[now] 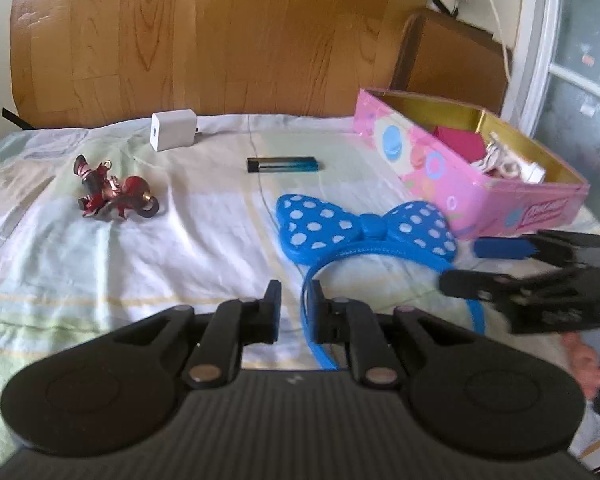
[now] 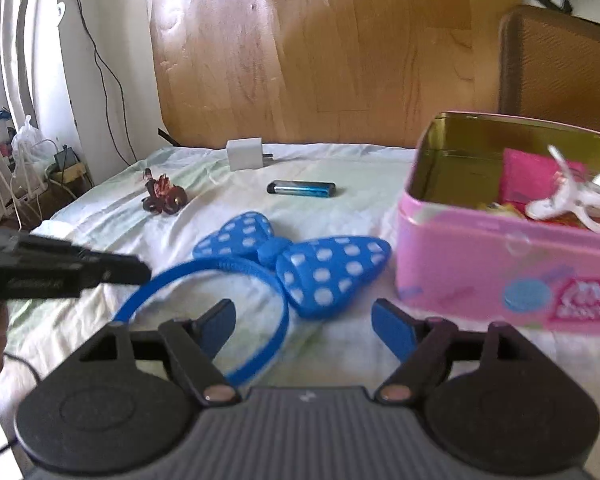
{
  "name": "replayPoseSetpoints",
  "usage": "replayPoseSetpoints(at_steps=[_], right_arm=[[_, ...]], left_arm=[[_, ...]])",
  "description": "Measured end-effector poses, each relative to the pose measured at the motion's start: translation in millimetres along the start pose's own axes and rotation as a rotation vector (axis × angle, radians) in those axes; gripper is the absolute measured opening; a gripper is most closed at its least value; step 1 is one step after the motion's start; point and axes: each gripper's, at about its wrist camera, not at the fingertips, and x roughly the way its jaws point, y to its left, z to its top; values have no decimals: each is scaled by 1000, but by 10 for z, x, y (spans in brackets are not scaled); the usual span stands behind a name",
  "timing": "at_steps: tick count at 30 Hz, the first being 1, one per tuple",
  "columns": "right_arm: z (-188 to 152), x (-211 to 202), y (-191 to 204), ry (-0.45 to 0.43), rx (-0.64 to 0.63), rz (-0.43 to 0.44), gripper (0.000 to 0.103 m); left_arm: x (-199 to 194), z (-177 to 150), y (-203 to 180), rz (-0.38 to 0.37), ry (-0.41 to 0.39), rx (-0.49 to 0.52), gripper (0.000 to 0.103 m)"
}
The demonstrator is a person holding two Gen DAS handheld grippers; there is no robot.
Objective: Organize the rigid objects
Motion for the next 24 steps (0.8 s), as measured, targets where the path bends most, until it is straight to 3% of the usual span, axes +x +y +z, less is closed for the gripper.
replayPoseSetpoints(at_steps=[2, 4, 5, 6, 7, 11, 16, 20, 24], right_arm=[[-56, -71, -1, 2, -2, 5, 77], [-82, -89, 35, 15, -30, 14, 69], [-92, -75, 66, 22, -57, 16, 52], [-100, -58, 98, 27, -81, 19, 27], [-103, -39, 128, 33, -95, 23, 15], [-36, -50, 161, -14, -125, 21, 11], [203, -251, 84, -147, -143, 2, 9], [453, -471, -197, -246, -146, -74, 7], [638, -586, -600, -282, -143, -182, 7]], left_arm=[[70, -26, -59, 4, 23, 26, 16], [133, -67, -132, 8, 39, 56, 16], [138, -84, -184, 25, 25, 83, 15], [135, -87, -214, 35, 20, 96, 14], [132, -84, -212, 29, 19, 95, 9], [25, -34, -185, 33, -18, 62, 9], [-196, 334, -284, 14, -150, 42, 9], [-138, 727, -568, -52, -224, 61, 10], [124, 1067, -1013, -94, -272, 126, 11]])
